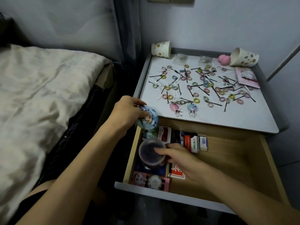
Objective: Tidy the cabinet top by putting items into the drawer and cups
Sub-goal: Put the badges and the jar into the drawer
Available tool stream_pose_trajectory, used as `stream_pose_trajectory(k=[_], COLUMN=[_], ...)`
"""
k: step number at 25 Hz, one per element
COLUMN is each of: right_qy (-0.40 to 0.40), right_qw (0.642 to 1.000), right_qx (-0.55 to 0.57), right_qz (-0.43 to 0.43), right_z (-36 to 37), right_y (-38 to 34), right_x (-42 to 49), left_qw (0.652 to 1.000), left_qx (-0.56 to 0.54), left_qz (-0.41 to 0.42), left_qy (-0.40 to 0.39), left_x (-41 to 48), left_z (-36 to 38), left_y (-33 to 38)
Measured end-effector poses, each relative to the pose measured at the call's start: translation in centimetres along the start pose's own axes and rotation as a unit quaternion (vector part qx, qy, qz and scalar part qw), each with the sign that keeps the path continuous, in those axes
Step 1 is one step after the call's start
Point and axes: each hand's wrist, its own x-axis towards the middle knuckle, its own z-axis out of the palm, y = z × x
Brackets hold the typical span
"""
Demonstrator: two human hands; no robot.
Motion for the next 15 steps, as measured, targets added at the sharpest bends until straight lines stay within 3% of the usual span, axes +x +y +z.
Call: stream_pose_trajectory(k=[3, 6, 11, 15], right_qy=[0.002, 0.005, 0.019, 0.093], right_qw=[1.000, 0.999, 0.996, 0.980], right_qx=[-0.028, -0.032, -0.069, -0.103], right_qz=[-0.011, -0.021, -0.043, -0.143], right_z=[0.7, 1.2, 1.6, 0.3], right_y=[0.6, 0.7, -0.2, -1.1], right_x=[0.1, 0.2, -0.7, -2.6], left_qw=[0.983, 0.978, 0.984, 0.990], left_qx=[0.152, 0.188, 0.161, 0.131], left_qz=[0.066, 0.063, 0.066, 0.051], left_qy=[0.076, 0.056, 0.034, 0.005], left_x=[-0.2, -0.2, -0.3, -0.3], left_z=[-0.4, -0.3, 0.0, 0.4], left_y=[0.3, 0.2, 0.3, 0.8])
